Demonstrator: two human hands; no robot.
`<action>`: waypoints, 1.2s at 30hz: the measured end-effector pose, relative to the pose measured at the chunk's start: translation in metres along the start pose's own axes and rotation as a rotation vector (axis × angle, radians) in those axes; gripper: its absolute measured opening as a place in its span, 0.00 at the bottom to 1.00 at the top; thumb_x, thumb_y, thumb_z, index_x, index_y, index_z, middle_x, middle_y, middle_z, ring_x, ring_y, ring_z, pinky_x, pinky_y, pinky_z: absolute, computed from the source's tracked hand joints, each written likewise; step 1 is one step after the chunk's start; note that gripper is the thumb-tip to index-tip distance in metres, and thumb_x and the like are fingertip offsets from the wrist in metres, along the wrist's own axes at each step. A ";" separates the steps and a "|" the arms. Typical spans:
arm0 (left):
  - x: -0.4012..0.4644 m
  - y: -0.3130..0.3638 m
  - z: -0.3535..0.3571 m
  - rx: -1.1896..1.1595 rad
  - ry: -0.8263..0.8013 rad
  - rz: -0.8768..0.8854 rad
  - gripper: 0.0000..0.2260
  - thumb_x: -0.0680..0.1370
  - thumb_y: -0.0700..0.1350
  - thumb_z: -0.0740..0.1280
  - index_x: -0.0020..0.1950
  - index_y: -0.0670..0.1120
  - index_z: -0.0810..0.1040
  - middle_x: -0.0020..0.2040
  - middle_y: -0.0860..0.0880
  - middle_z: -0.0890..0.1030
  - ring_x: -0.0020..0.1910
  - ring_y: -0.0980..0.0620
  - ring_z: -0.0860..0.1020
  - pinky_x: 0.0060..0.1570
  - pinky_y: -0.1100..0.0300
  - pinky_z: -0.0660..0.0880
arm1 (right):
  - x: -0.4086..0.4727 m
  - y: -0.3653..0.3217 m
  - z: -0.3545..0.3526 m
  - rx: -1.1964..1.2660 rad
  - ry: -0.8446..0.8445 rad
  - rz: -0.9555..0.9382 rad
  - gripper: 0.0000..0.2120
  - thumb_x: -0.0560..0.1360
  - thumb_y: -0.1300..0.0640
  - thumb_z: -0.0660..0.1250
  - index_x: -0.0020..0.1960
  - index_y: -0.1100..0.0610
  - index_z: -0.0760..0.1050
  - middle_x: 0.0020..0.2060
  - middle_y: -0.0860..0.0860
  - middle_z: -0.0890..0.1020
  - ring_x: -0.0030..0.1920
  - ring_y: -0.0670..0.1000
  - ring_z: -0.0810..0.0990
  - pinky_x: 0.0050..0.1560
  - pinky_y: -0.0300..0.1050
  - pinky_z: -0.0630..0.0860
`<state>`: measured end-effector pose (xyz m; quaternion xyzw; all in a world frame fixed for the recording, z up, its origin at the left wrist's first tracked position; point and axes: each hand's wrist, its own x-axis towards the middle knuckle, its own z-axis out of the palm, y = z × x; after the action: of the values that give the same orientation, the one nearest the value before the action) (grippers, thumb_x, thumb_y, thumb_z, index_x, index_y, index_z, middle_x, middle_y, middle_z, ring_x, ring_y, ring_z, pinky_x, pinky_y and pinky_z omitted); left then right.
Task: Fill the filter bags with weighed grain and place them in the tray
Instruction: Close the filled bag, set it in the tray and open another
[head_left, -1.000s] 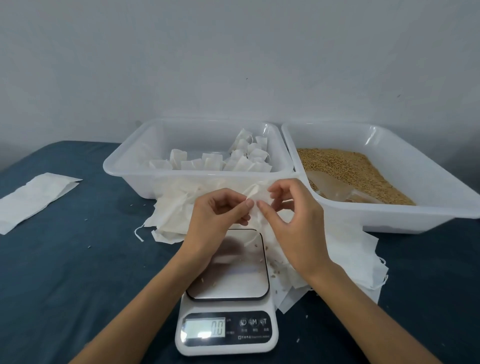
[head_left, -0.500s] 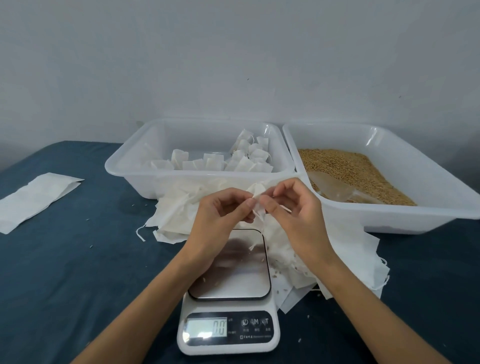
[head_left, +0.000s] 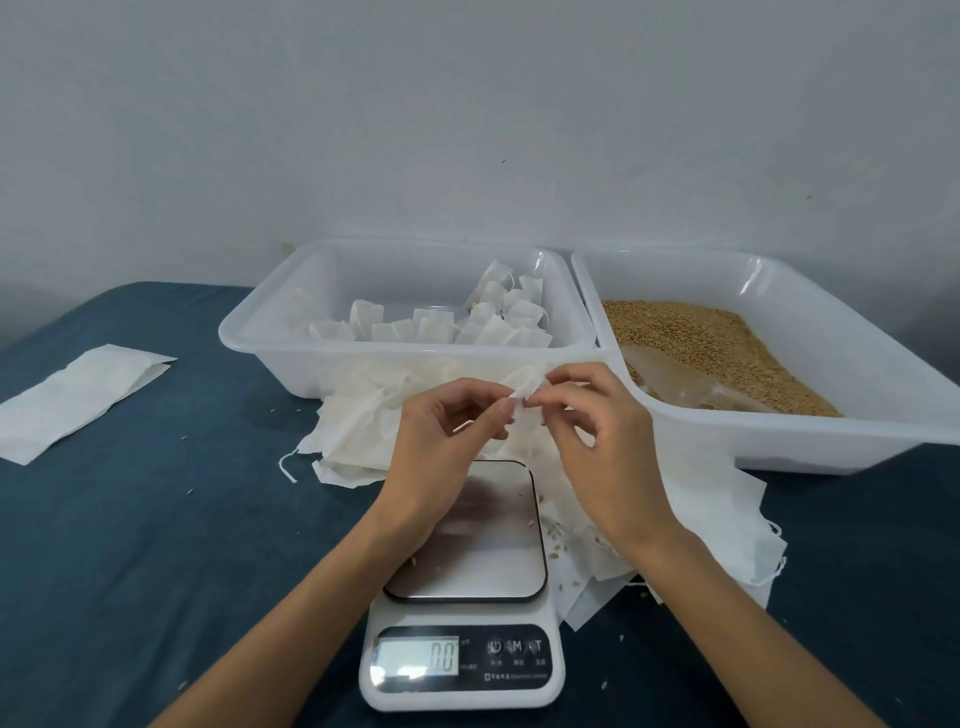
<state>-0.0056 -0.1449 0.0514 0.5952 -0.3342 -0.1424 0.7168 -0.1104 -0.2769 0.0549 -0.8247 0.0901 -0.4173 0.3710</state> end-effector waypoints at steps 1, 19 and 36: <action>-0.001 0.000 0.001 0.018 -0.017 0.017 0.04 0.79 0.36 0.72 0.50 0.43 0.86 0.42 0.48 0.86 0.40 0.52 0.82 0.46 0.64 0.79 | -0.001 0.000 0.001 -0.025 -0.022 0.010 0.10 0.79 0.68 0.68 0.52 0.57 0.86 0.52 0.48 0.80 0.53 0.46 0.81 0.52 0.40 0.81; 0.002 0.004 -0.007 -0.116 -0.059 -0.133 0.12 0.79 0.38 0.73 0.62 0.40 0.84 0.55 0.42 0.87 0.56 0.40 0.85 0.56 0.47 0.83 | 0.010 -0.001 -0.014 0.300 0.021 0.290 0.04 0.76 0.56 0.75 0.48 0.54 0.82 0.47 0.51 0.83 0.42 0.49 0.80 0.47 0.43 0.77; 0.005 0.000 -0.010 -0.057 0.115 -0.011 0.02 0.79 0.35 0.72 0.47 0.39 0.83 0.42 0.42 0.83 0.44 0.47 0.80 0.49 0.52 0.80 | 0.004 -0.004 -0.015 0.259 0.030 0.194 0.10 0.78 0.51 0.73 0.41 0.54 0.77 0.38 0.50 0.85 0.21 0.55 0.75 0.24 0.44 0.72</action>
<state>0.0052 -0.1404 0.0519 0.5836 -0.2850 -0.1210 0.7507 -0.1199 -0.2836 0.0654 -0.7512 0.1201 -0.3998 0.5113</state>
